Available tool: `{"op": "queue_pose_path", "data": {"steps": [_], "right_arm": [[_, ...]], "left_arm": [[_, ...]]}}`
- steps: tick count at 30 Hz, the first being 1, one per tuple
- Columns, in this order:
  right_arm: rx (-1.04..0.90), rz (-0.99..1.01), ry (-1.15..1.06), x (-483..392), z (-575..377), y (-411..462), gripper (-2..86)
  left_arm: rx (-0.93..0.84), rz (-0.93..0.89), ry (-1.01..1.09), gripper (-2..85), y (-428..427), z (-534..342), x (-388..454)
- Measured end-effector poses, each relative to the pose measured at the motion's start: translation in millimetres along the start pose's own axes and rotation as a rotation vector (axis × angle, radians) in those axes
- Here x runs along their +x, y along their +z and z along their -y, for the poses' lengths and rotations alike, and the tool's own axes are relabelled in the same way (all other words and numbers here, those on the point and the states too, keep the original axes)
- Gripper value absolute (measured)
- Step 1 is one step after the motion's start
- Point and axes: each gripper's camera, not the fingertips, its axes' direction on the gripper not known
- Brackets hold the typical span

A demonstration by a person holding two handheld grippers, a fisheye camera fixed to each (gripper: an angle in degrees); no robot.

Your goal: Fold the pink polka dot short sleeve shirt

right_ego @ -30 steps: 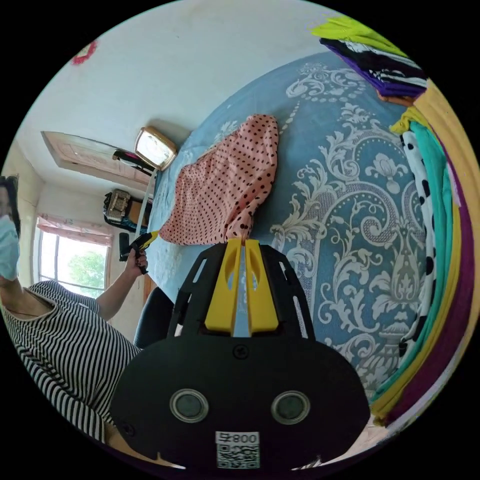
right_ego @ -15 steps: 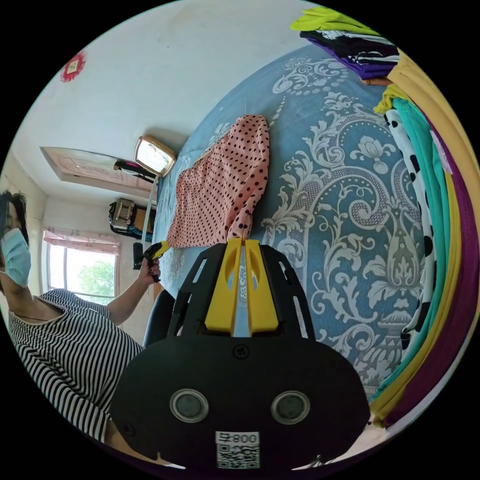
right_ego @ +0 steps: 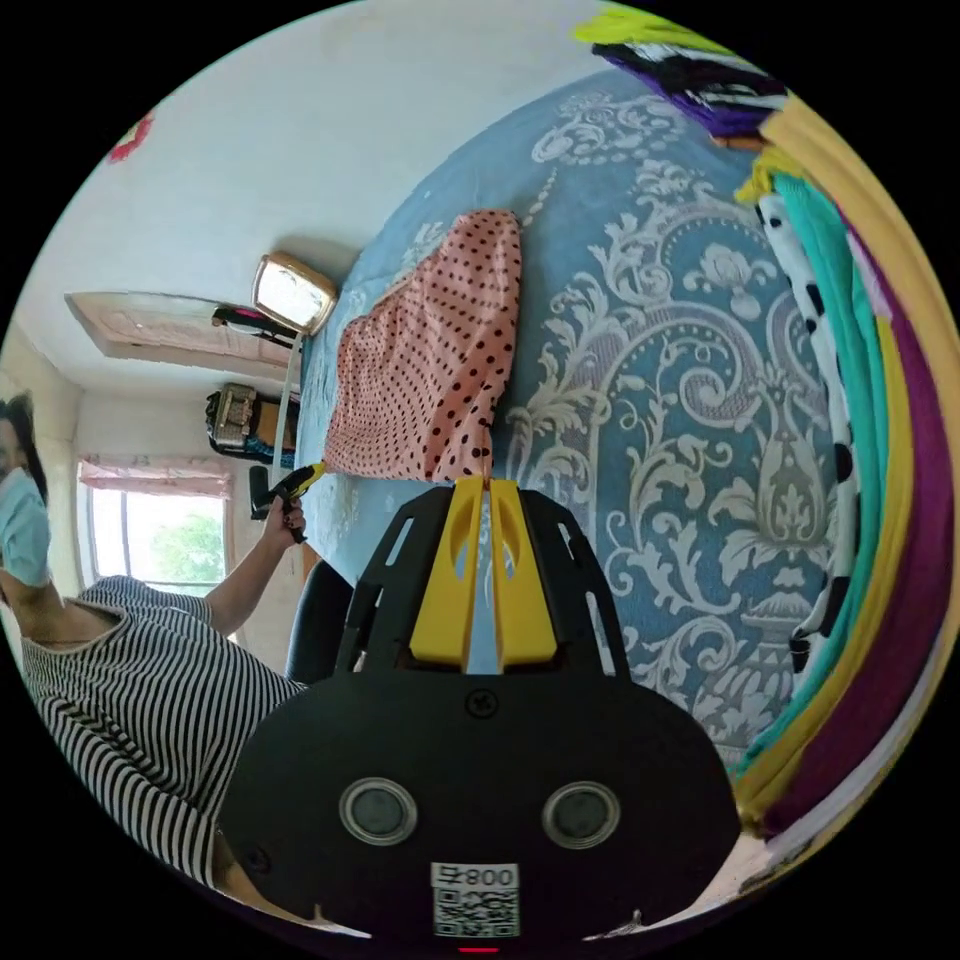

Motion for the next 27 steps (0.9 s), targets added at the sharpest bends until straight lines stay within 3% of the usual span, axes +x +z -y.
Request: {"op": "queue_pose_path", "data": {"steps": [7, 13, 16, 21, 27], "right_arm": [[0.029, 0.052, 0.008, 6.0, -15.8, -3.6, 0.8], [0.07, 0.043, -0.041, -13.7, -20.5, -8.6, 0.7], [0.114, 0.06, -0.065, -22.9, -22.0, -14.2, 0.7], [0.164, 0.089, -0.118, -44.5, -18.4, -21.1, 0.6], [0.165, 0.049, -0.196, -72.8, -3.3, -18.5, 0.7]], "left_arm": [[0.014, 0.045, -0.027, 0.7, 59.4, -38.3, 13.6], [0.1, 0.104, 0.054, 2.4, 96.2, -86.6, 73.2], [0.064, 0.043, 0.2, 4.5, 149.9, -109.6, 142.0], [-0.164, -0.038, 0.587, 8.3, 305.3, -143.7, 306.8], [-0.192, 0.276, 1.004, 9.5, 470.7, -188.2, 473.5]]}}
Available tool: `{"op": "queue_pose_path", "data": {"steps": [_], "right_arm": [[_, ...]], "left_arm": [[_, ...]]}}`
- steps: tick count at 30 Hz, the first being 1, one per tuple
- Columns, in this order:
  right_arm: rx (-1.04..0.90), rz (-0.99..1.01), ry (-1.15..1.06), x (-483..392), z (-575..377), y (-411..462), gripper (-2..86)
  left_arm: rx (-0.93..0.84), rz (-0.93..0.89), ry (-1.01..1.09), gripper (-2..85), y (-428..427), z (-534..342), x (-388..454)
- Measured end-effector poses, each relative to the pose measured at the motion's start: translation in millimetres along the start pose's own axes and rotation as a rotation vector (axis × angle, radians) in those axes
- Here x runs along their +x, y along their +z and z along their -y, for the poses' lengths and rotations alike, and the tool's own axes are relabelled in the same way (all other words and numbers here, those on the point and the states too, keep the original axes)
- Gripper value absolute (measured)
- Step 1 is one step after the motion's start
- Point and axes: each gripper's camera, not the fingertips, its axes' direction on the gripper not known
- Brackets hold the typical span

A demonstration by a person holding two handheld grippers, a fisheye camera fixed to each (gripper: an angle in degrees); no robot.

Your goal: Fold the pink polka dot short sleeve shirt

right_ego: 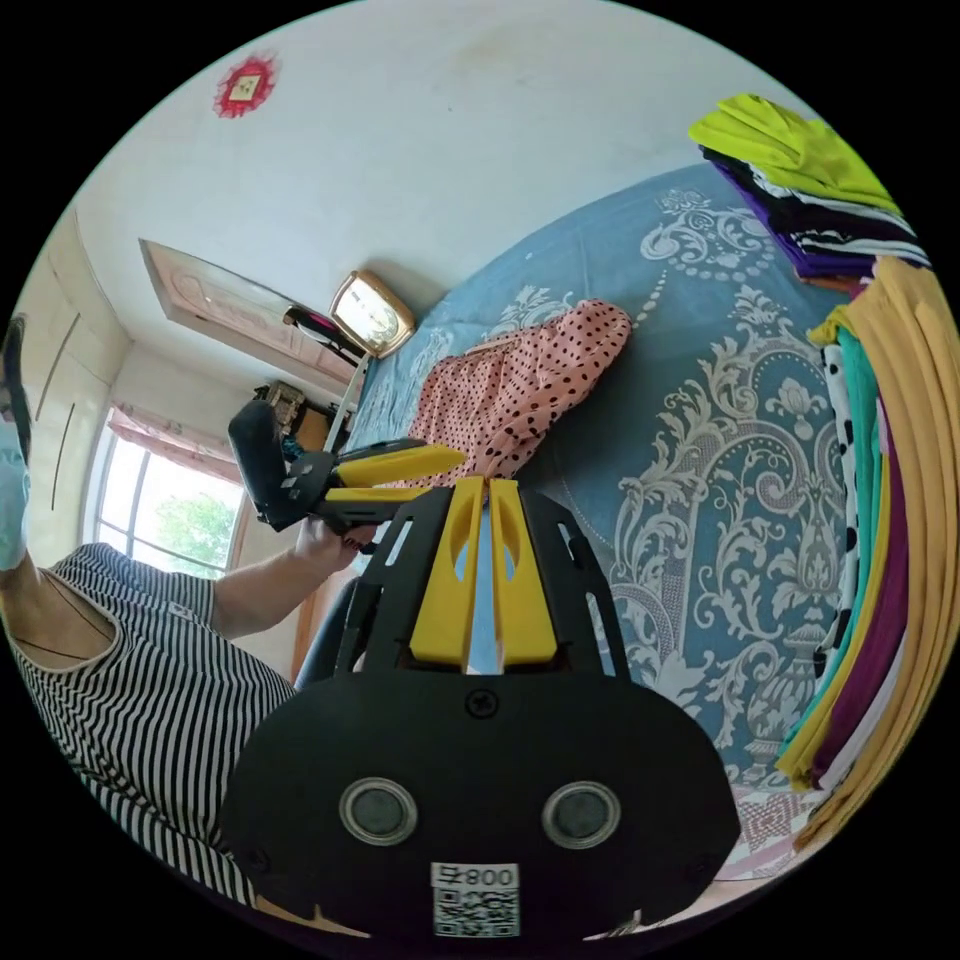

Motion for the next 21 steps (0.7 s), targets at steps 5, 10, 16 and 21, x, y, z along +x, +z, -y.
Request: {"op": "queue_pose_path", "data": {"steps": [5, 10, 16, 21], "right_arm": [[-0.006, 0.029, -0.009, 8.9, 18.8, 10.6, 0.8], [0.09, 0.077, 0.11, 53.3, 29.8, 8.2, 0.9], [0.179, 0.279, 0.316, 135.1, 55.7, 40.7, 4.7], [0.165, 0.386, 0.412, 168.8, 93.9, 79.2, 7.8]], "left_arm": [[-0.08, 0.155, 0.087, 3.3, 63.1, 44.8, 49.0], [0.037, -0.067, -0.217, 1.9, 58.7, 31.3, -11.6], [0.128, -0.22, -0.398, 1.6, 66.9, 4.3, -56.9], [0.129, -0.23, -0.375, 1.6, 75.0, 4.6, -48.0]]}}
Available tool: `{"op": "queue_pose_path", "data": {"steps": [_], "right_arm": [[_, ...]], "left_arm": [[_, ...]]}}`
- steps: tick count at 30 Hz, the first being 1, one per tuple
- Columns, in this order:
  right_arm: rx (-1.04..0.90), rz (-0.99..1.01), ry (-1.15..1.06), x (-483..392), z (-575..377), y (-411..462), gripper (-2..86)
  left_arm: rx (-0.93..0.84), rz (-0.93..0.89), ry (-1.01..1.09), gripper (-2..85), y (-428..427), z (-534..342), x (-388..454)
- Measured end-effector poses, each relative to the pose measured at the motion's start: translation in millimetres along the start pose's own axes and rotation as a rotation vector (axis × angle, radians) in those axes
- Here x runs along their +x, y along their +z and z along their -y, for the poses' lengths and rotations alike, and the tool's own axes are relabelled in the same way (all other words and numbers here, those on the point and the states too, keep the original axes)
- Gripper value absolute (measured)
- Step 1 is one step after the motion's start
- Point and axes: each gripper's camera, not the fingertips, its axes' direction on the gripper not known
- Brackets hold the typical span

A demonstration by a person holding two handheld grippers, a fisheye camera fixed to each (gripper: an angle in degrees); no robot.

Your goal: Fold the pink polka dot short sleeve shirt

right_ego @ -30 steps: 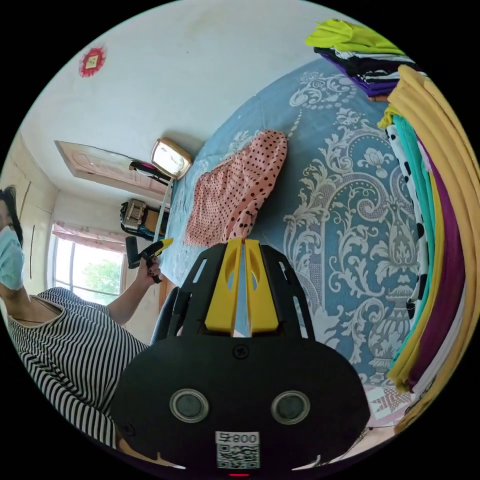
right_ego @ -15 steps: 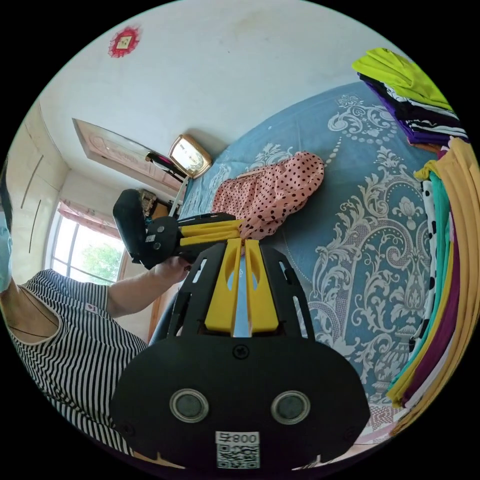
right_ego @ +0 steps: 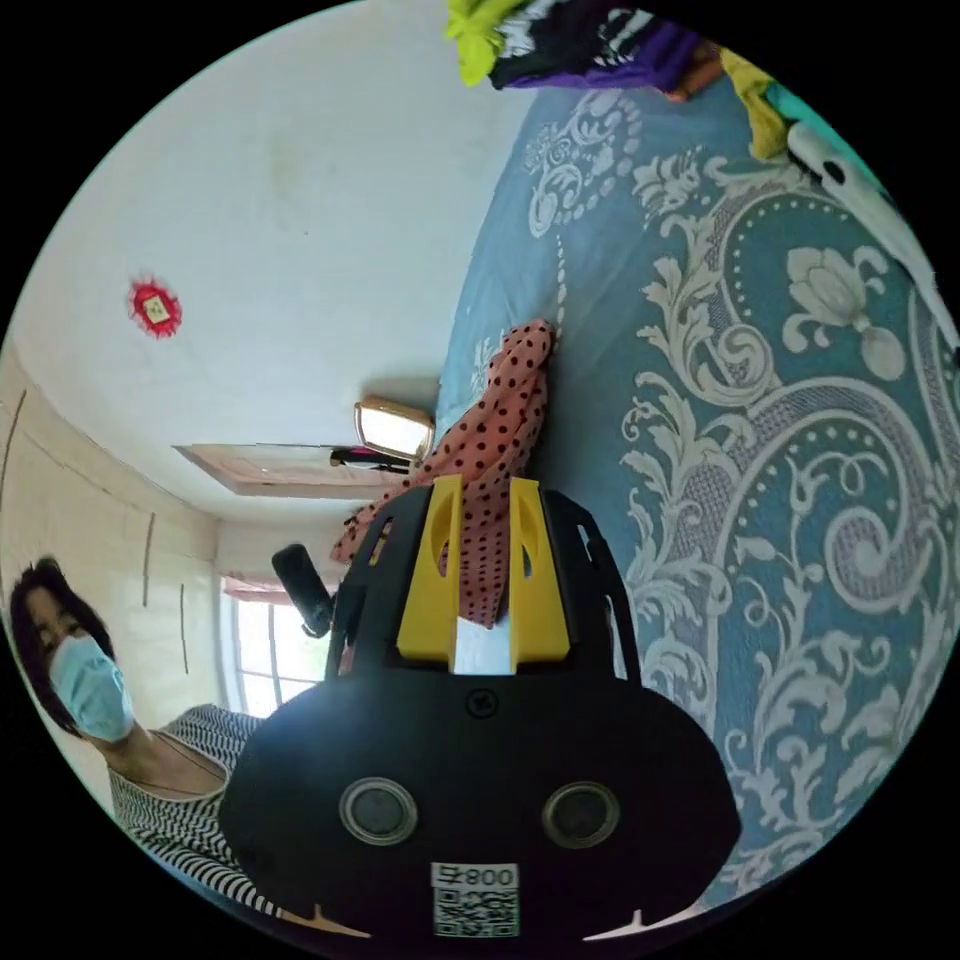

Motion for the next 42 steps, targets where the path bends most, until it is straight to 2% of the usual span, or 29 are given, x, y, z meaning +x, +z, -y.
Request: {"op": "queue_pose_path", "data": {"steps": [8, 18, 22, 27, 30, 35, 39, 42], "right_arm": [[-0.003, 0.005, 0.093, 20.1, 53.3, 46.4, 5.5], [-0.005, 0.011, 0.095, 12.2, 69.3, 95.7, 0.6], [0.033, 0.051, 0.044, -11.7, 64.7, 116.9, 0.4], [0.05, 0.104, -0.086, -75.5, 64.6, 163.0, 0.2], [0.02, 0.115, -0.208, -135.1, 68.0, 214.4, 0.2], [-0.144, 0.048, -0.419, -240.0, 63.7, 358.1, 0.1], [-0.299, -0.075, -0.496, -276.4, 49.2, 477.0, 0.1], [-0.451, -0.247, -0.523, -281.4, 32.4, 575.8, 0.1]], "left_arm": [[-0.014, -0.006, 0.047, 1.6, -1.2, 0.9, 4.2], [-0.029, -0.005, 0.086, 1.8, -39.1, 3.0, -5.4], [-0.005, 0.027, 0.112, 1.8, -83.8, 5.4, -12.4], [0.119, 0.102, 0.116, 1.7, -181.1, 2.7, -33.0], [0.243, 0.145, 0.064, 1.7, -262.0, -14.2, -62.9], [0.421, 0.151, -0.177, 1.6, -387.6, -82.6, -156.1], [0.451, 0.104, -0.414, 1.6, -425.5, -141.6, -237.1], [0.439, 0.019, -0.588, 1.6, -433.4, -185.3, -298.5]]}}
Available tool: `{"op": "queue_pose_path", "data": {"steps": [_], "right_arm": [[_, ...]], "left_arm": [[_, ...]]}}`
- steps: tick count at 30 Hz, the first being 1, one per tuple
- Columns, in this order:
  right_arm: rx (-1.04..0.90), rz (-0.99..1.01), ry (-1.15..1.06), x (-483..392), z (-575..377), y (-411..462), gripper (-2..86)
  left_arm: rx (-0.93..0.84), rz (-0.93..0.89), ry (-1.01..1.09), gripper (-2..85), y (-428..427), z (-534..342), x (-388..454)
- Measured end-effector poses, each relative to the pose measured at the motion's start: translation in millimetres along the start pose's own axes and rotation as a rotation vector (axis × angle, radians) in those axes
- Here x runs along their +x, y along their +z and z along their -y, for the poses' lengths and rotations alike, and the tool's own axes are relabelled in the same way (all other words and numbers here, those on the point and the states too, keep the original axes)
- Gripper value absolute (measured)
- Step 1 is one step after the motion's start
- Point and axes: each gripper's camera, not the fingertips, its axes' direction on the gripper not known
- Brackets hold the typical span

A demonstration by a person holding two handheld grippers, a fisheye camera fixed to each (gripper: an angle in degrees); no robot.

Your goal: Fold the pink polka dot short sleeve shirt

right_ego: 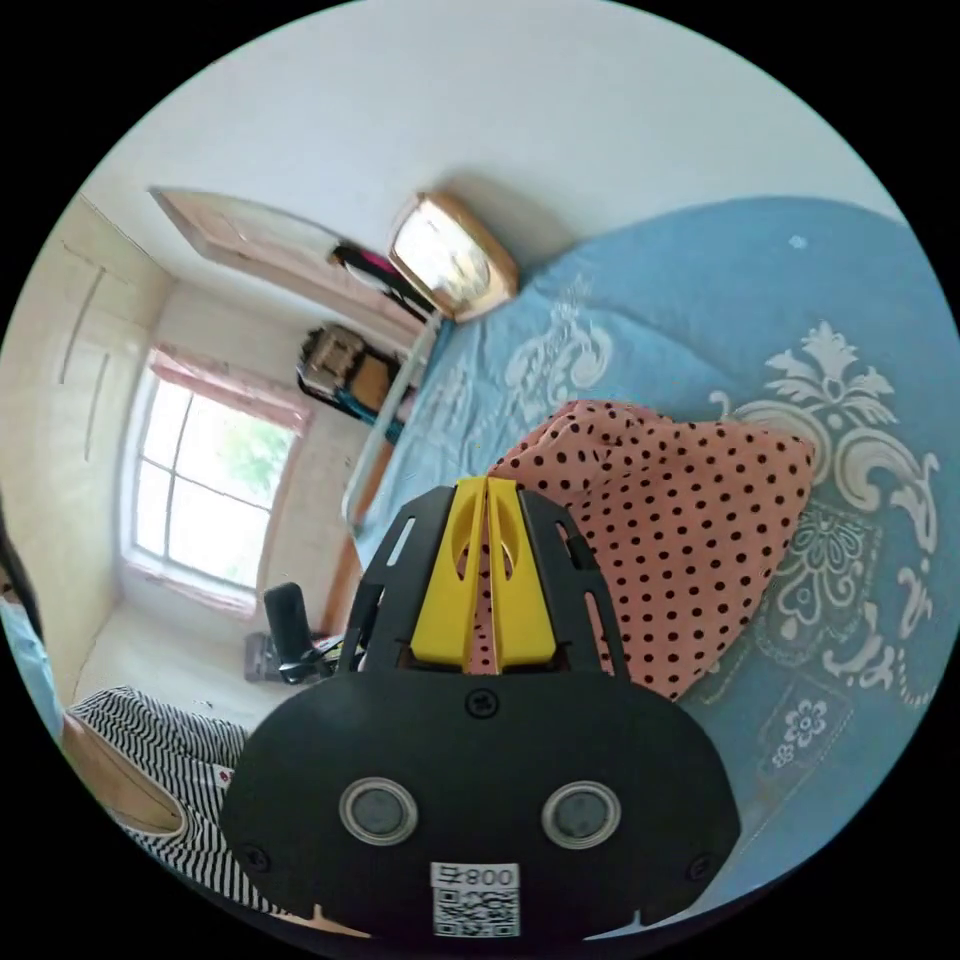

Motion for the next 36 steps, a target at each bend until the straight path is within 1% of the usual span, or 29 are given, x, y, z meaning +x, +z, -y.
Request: {"op": "queue_pose_path", "data": {"steps": [2, 5, 9, 14, 18, 20, 26, 29, 33, 36], "right_arm": [[-0.092, -0.023, 0.002, -13.1, 15.8, 54.8, 0.1], [-0.121, -0.055, -0.003, -33.1, 28.4, 95.5, 0.1], [-0.179, -0.108, -0.01, -54.1, 41.5, 141.9, 0.1], [-0.283, -0.166, -0.036, -84.8, 57.8, 207.7, 0.2], [-0.295, -0.196, -0.105, -118.4, 61.4, 228.0, 0.3], [-0.286, -0.241, -0.145, -139.9, 61.7, 235.1, 0.3], [-0.24, -0.347, -0.261, -197.5, 58.0, 248.2, 0.3], [-0.228, -0.376, -0.314, -226.2, 55.2, 255.9, 0.3], [-0.253, -0.458, -0.363, -247.1, 55.5, 281.4, 0.3], [-0.334, -0.51, -0.339, -241.8, 55.4, 316.6, 0.3]], "left_arm": [[-0.023, -0.008, -0.078, 1.7, -13.7, 3.8, -36.6], [-0.024, -0.047, -0.111, 1.8, -37.3, 14.8, -61.2], [-0.044, -0.08, -0.126, 2.3, -62.9, 28.7, -79.8], [-0.031, -0.145, -0.192, 2.2, -111.9, 31.4, -100.1], [-0.035, -0.13, -0.159, 1.6, -142.9, 32.4, -85.3], [-0.023, -0.087, -0.102, 1.1, -162.2, 36.0, -66.3], [0.004, -0.043, 0.079, 0.4, -188.8, 53.6, -16.9], [0.014, -0.022, 0.116, 0.3, -198.1, 56.0, -1.2], [0.004, 0.064, 0.115, 0.3, -210.5, 45.6, 6.6], [0.0, 0.033, 0.077, 0.3, -219.6, 35.6, -0.3]]}}
